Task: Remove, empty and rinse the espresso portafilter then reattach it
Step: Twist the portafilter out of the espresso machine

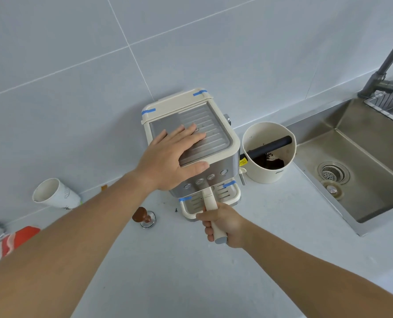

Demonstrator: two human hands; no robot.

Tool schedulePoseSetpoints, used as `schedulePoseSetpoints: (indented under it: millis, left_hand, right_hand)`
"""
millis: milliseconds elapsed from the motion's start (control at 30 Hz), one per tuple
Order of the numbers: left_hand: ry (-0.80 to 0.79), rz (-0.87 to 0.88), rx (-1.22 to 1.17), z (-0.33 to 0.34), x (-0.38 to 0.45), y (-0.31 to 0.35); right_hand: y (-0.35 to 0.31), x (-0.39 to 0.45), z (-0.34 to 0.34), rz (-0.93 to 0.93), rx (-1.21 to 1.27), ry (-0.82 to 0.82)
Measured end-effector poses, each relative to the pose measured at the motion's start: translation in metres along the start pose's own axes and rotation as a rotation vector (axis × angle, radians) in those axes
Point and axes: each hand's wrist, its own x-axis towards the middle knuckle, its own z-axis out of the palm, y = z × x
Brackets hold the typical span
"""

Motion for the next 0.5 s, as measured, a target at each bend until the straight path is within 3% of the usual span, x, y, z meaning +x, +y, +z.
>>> schedulePoseSetpoints:
  millis: [500]
  left_hand:
    - [0.063, -0.051, -0.048, 0.004, 0.001, 0.002]
  right_hand:
    - [0.008, 0.007, 0.018, -0.067, -0.113, 0.279]
